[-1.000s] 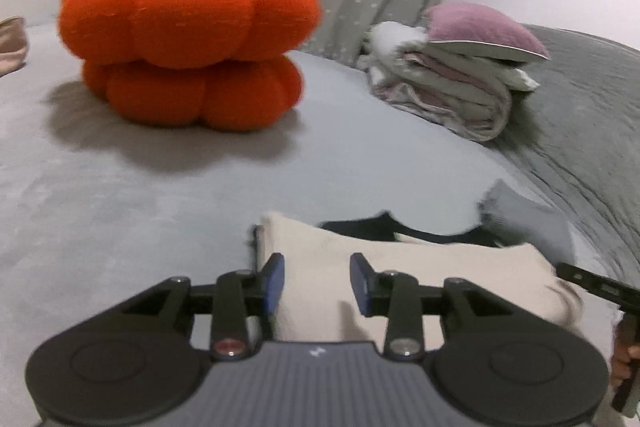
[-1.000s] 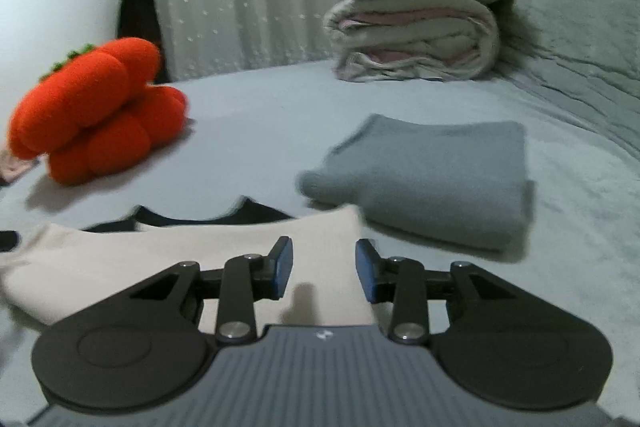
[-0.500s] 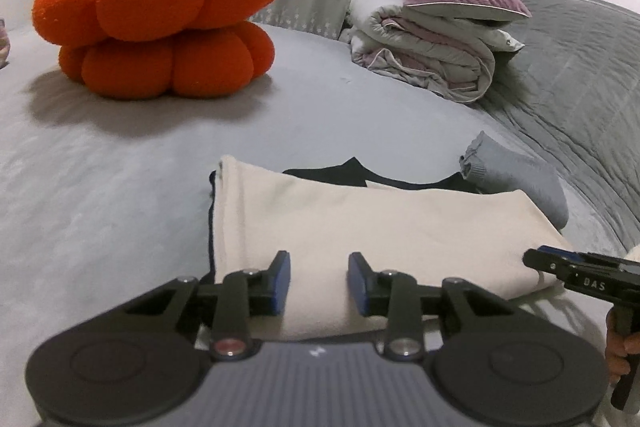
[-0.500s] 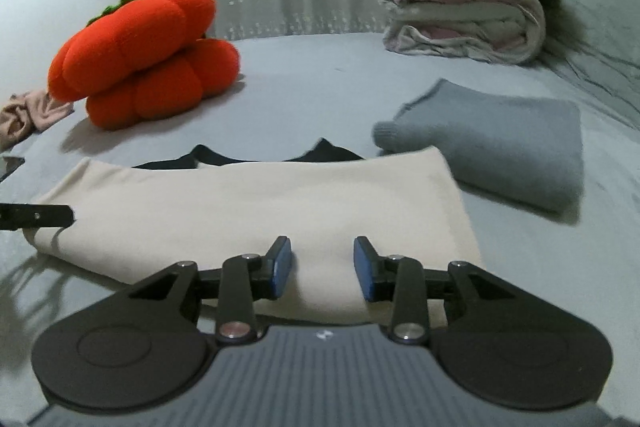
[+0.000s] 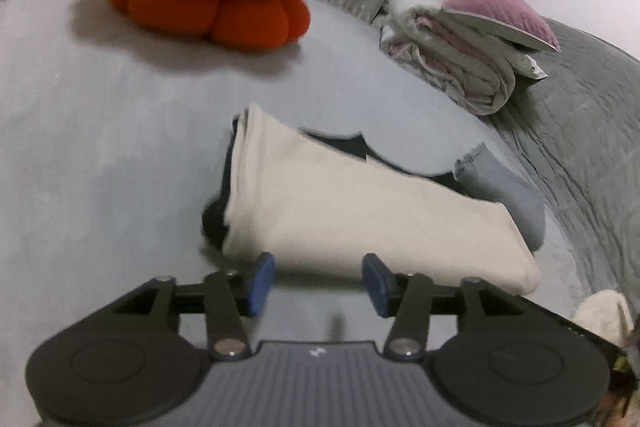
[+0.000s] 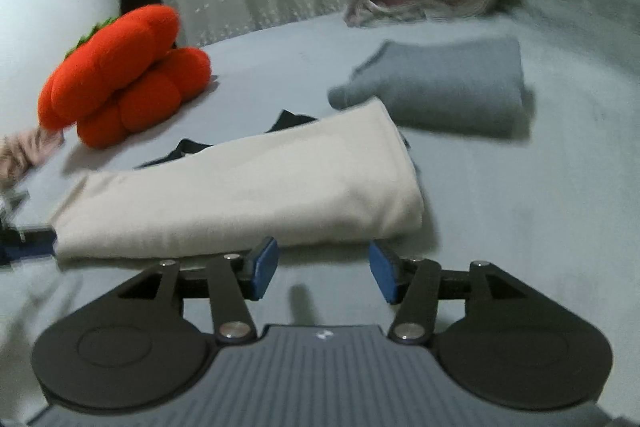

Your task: Fold clothes

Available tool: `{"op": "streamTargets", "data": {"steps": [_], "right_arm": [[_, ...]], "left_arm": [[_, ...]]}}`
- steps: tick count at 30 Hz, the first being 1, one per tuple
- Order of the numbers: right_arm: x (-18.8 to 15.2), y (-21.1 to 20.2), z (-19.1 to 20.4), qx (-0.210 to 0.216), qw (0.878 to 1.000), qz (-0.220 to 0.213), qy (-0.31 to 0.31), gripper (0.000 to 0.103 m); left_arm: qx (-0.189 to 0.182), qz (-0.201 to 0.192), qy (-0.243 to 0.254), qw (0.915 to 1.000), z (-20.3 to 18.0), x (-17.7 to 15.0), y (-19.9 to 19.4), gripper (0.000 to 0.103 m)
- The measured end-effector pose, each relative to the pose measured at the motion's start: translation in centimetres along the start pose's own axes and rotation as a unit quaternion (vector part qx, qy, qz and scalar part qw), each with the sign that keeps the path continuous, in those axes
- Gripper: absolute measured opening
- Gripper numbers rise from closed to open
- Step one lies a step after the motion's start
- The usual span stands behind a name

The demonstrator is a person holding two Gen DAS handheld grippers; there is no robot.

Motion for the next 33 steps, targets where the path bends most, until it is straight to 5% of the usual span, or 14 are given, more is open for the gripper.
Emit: {"op": "streamTargets", "data": {"steps": [4,7,9,13,17,19,20,22,27,33], "right_arm": [[-0.6,0.4,-1.2,0.026,0.996,0.03,0.076,0.058],[-0.3,0.9,-2.1,0.045,0.988,0.034,0.14,0.059],[0.0,1.3,-2.7,0.061,0.979,0.036,0.19,0.06],[0.9,2.4,-4.2,0.085,0.951,0.029,0.295,0.06],[1.9,3.9,-5.5,0.067,0.918,0.019,0.391,0.054],[1.9,4.6,-6.0,0.041,0.902,0.023,0.428,0.032],[1.7,4.7,-6.1,0.033,0.893,0.027,0.448,0.03],[1.6,3.9,-6.1,0.017,0.889,0.031,0.457,0.028],[1.8,0.1,-5.4,-0.012,0.911,0.022,0.411,0.026],[-0.3,-3.8,-4.8,-0.013,0.919,0.039,0.391,0.026]], "left_arm": [[-0.023,0.007,-0.057,0.9981,1.2,-1.3,1.2,0.058],[-0.051,-0.04,-0.114,0.9914,2.4,-0.9,1.7,0.058],[-0.077,-0.087,-0.165,0.9795,3.4,-0.4,1.9,0.058],[-0.093,-0.158,-0.26,0.948,5.3,-0.1,2.7,0.048],[-0.052,-0.183,-0.28,0.9409,5.4,0.2,3.6,0.03],[-0.038,-0.186,-0.296,0.9362,5.5,0.1,3.9,0.024],[-0.034,-0.186,-0.301,0.9347,5.4,0.1,4.0,0.023],[-0.025,-0.181,-0.298,0.937,5.0,0.1,3.7,0.021],[-0.02,-0.166,-0.294,0.9412,4.4,0.1,1.6,0.02],[-0.016,-0.149,-0.29,0.9452,4.1,-1.7,-2.5,0.021]]}}
Point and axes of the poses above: each gripper's, at about its wrist camera, not at the fingertips, and y roughly the way its jaws point, z to its left, x to its top, the point moved 10 cm from there along y, roughly the way its jaws point, and after that the axes turned 12 degrees about -x, right-handed, at the moved point
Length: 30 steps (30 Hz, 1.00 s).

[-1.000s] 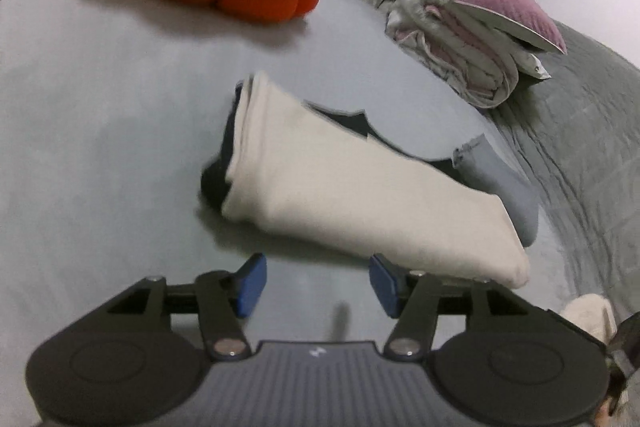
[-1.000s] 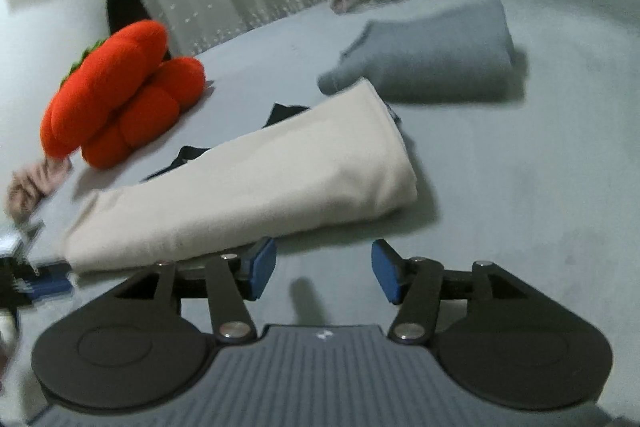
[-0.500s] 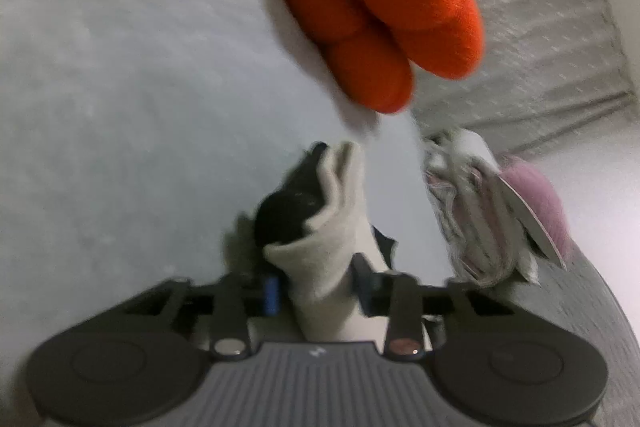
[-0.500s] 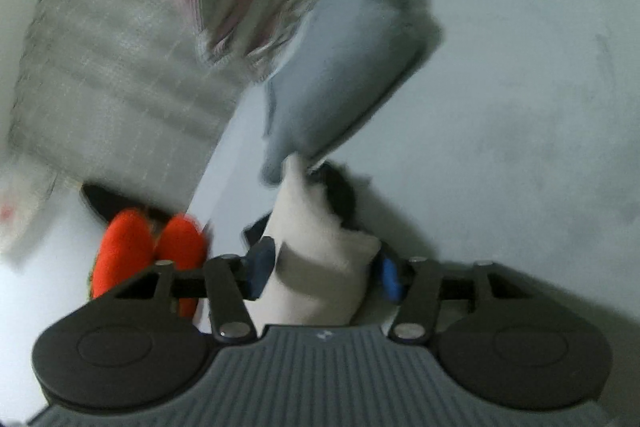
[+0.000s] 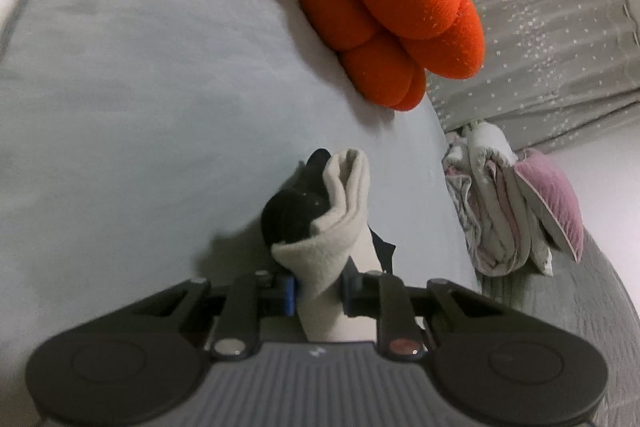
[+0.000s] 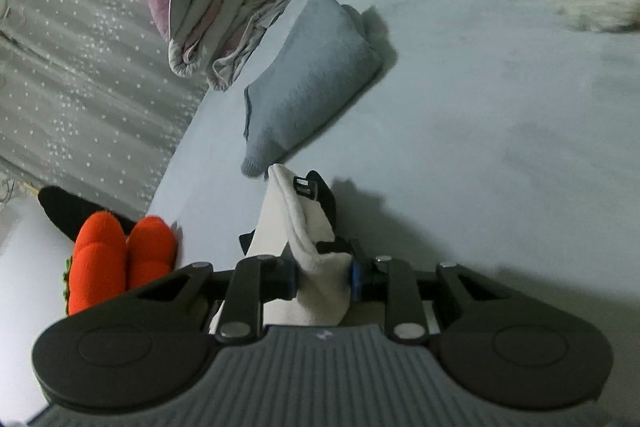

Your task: Fold clothes

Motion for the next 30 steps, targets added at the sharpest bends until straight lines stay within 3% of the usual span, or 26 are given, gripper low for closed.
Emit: {"op": "streamTargets", "data": {"steps": [6,17,25,30], "right_arm": [[-1.4,-2.5,-1.4,0.0,1.0,0.008,-0.016,0.026],[-4.5,-8.3,-4.8,-0.007,0.999,-0.006,-0.033,0.026],[-6.2,-7.8,-8.3,-0.013,0.999,-0.003,-0.029,0.026],[-6.6,-7.2,-8.4,0.013,0.995,-0.044,-0.088,0.03]], "left_arm": [[0.002,0.014,0.004,0.9999,1.5,-1.9,-5.5,0.021],[-0.007,0.03,-0.015,0.9994,2.6,-5.2,-11.8,0.021],[-0.003,0.038,-0.046,0.9982,5.8,-7.0,-12.7,0.022],[-0.045,0.031,-0.029,0.9981,6.4,-7.1,-12.2,0.028]]}}
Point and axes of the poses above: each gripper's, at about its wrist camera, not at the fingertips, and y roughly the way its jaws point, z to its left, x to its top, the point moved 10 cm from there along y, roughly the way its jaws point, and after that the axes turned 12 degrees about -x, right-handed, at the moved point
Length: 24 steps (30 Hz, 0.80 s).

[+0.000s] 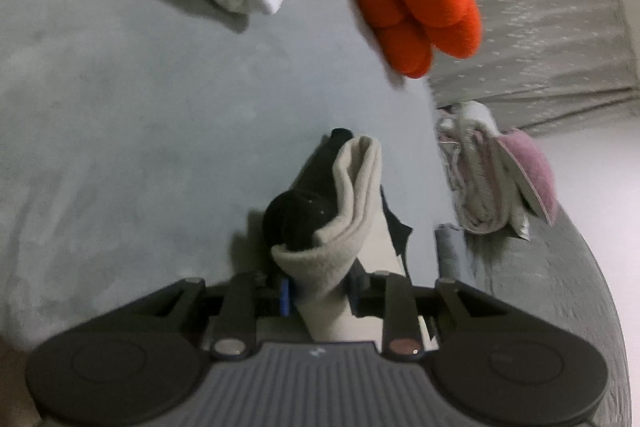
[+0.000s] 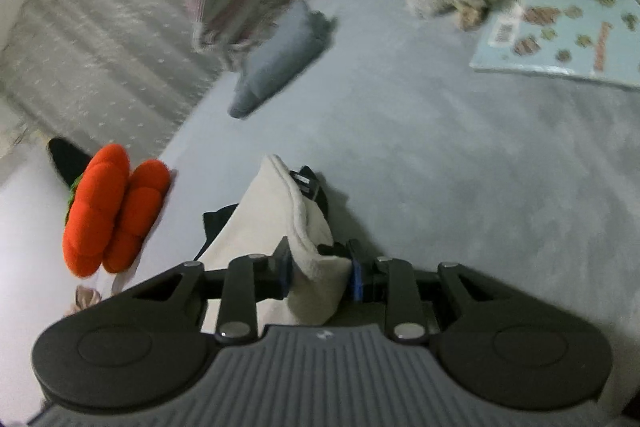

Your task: Fold clothes

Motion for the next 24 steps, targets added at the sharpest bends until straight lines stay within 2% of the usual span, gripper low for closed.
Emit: {"op": "streamTargets", "data": {"steps": [2,4,6,8,11,13,15,17,19,24], "right_arm": [[0.2,0.0,0.1,0.013,1.0,-0.013,-0.011,0.036],[0.8,-0.3,0.4,0.007,0.999,-0.031,-0.021,0.042],[1.4,-0.9,0.9,-0.009,0.997,-0.067,-0.046,0.042],[2.1,-1.7,1.8,-0.027,0.99,-0.115,-0.08,0.042],[1.9,-2.4,4.6,-0.025,0.976,-0.159,-0.144,0.042],[0.8,-2.6,7.0,-0.013,0.964,-0.174,-0.199,0.042],[-0.9,-2.7,9.6,0.013,0.952,-0.177,-0.249,0.042],[-2.7,-2.4,11.7,0.037,0.944,-0.168,-0.282,0.041],[-4.0,-1.8,13.2,0.054,0.939,-0.159,-0.301,0.031],[-5.9,0.3,15.0,0.064,0.931,-0.131,-0.334,0.026]], "left_arm": [[-0.014,-0.003,0.01,0.9998,-0.1,0.0,0.1,0.029],[-0.02,-0.008,0.02,0.9996,-0.4,0.0,0.3,0.033],[-0.025,-0.013,0.034,0.999,-1.0,0.0,0.6,0.043],[-0.027,-0.021,0.051,0.9981,-1.5,0.0,0.8,0.046],[-0.02,-0.038,0.068,0.9968,-1.8,0.0,1.3,0.045],[-0.015,-0.049,0.074,0.996,-1.7,0.2,1.3,0.043],[-0.006,-0.055,0.088,0.9946,-1.8,0.1,1.4,0.038],[0.0,-0.06,0.105,0.9927,-1.9,0.0,1.1,0.038],[0.003,-0.063,0.115,0.9914,-1.9,0.0,0.7,0.038],[0.007,-0.071,0.124,0.9897,-1.9,0.0,0.5,0.039]]}}
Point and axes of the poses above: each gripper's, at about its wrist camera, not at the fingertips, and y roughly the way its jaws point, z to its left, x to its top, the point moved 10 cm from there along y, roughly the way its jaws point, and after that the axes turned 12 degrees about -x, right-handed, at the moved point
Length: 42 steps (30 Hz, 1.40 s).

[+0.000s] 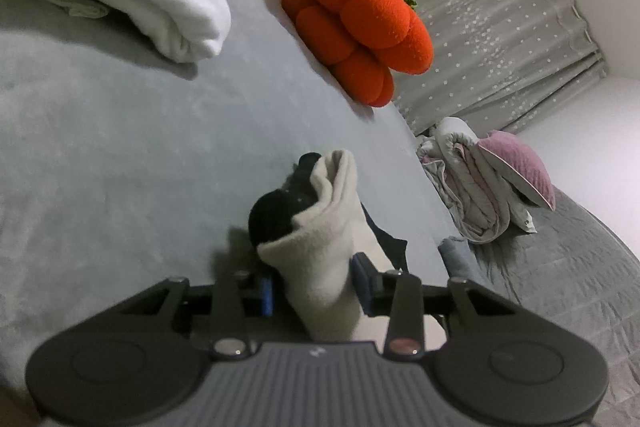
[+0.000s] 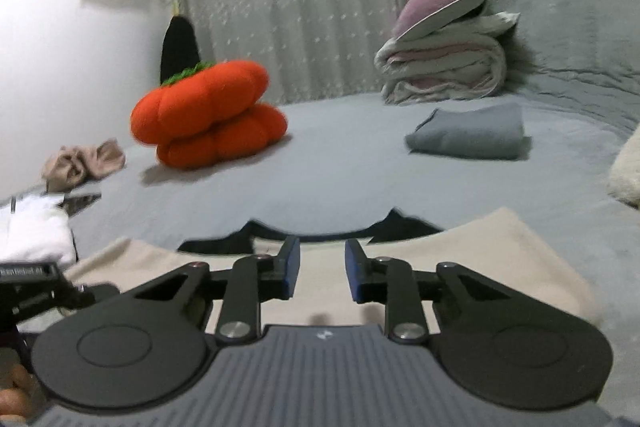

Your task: Fold clothes

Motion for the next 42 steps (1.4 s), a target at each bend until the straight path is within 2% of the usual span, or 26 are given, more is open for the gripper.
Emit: {"op": "streamTargets", "data": {"steps": [6,8,11,17,21,23,27,32,38,42], "right_arm": [[-2.8,0.7,1.4,0.003,0.999,0.029,-0.042,0.026],[-4.1,1.5,1.8,-0.001,0.996,0.053,-0.066,0.026],[-4.7,0.9,2.5,-0.009,0.994,0.055,-0.092,0.026],[-4.0,-0.3,2.6,0.004,0.996,0.05,-0.072,0.028],[-5.1,0.2,3.2,0.014,0.994,0.078,-0.074,0.03],[-5.3,0.3,3.5,0.011,0.993,0.076,-0.09,0.03],[-5.3,0.2,3.6,0.013,0.993,0.078,-0.092,0.03],[-5.0,0.4,2.8,0.036,0.993,0.097,-0.054,0.03],[-5.1,0.5,2.8,0.055,0.991,0.111,-0.056,0.03],[-4.8,0.4,2.4,0.07,0.99,0.12,-0.036,0.03]], "left_arm": [[0.01,-0.005,0.022,0.9997,-0.1,-0.2,-0.2,0.038],[0.012,-0.005,0.028,0.9995,-0.2,-0.2,-0.4,0.038],[0.018,-0.007,0.038,0.9991,-0.5,-0.1,-0.7,0.036],[0.014,-0.011,0.066,0.9977,-2.5,0.6,-1.4,0.03],[0.002,-0.018,0.085,0.9962,-4.8,0.9,-1.7,0.027],[-0.006,-0.019,0.098,0.995,-6.1,0.8,-1.8,0.026],[-0.023,-0.019,0.124,0.9919,-8.7,0.6,-1.9,0.025],[-0.04,-0.015,0.144,0.9887,-11.3,0.0,-1.7,0.025],[-0.048,-0.011,0.155,0.9867,-13.5,-1.2,-0.8,0.024],[-0.054,-0.002,0.17,0.9841,-15.1,-1.9,-0.1,0.024]]}}
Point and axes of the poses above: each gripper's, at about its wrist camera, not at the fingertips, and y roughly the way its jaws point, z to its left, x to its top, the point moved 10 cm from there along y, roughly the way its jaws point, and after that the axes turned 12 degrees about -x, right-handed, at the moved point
